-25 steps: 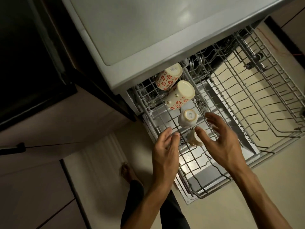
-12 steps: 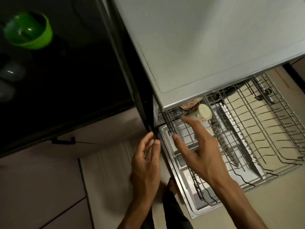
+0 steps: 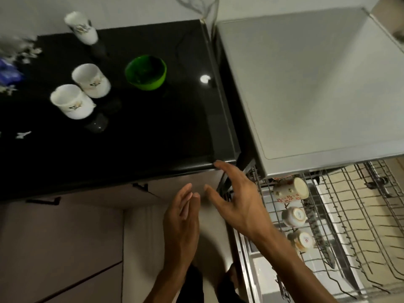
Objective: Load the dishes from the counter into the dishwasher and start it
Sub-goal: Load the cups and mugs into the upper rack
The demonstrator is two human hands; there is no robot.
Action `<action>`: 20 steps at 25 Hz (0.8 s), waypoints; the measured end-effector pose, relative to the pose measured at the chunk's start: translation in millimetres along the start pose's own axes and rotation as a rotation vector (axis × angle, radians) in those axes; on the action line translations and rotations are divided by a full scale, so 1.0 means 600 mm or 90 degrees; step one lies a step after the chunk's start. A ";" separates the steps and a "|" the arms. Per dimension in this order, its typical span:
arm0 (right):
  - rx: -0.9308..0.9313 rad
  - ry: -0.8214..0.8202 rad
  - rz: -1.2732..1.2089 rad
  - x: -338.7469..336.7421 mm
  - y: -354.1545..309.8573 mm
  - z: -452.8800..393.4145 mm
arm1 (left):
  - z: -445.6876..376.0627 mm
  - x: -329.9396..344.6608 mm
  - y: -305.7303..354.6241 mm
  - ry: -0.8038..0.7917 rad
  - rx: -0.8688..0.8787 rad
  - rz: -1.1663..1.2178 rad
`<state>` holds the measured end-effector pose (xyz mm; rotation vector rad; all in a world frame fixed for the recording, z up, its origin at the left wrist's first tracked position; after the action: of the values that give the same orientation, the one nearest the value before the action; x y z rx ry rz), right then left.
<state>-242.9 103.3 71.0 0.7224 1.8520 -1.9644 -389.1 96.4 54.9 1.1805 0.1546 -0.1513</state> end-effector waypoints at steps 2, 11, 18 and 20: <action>-0.023 -0.019 -0.016 0.022 -0.031 -0.026 | -0.014 -0.033 0.010 0.040 0.010 0.016; -0.135 -0.085 0.002 0.105 -0.173 -0.116 | -0.071 -0.185 0.068 0.186 0.065 0.080; -0.174 -0.132 0.024 0.178 -0.253 -0.196 | -0.153 -0.264 0.101 0.266 0.119 0.078; -0.183 -0.152 0.050 0.204 -0.272 -0.229 | -0.201 -0.282 0.110 0.286 0.124 0.033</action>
<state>-417.7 265.1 130.9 0.4460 1.8730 -1.6117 -546.5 238.8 103.3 1.3995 0.5123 0.1503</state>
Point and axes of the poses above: each hand's wrist, its own z-axis away from the middle knuckle, its own x-axis out of the palm, y = z × x, the point moved 3 cm from there along -z, towards the middle knuckle, and after that the axes turned 2 degrees about -z, right-handed, at the moved point
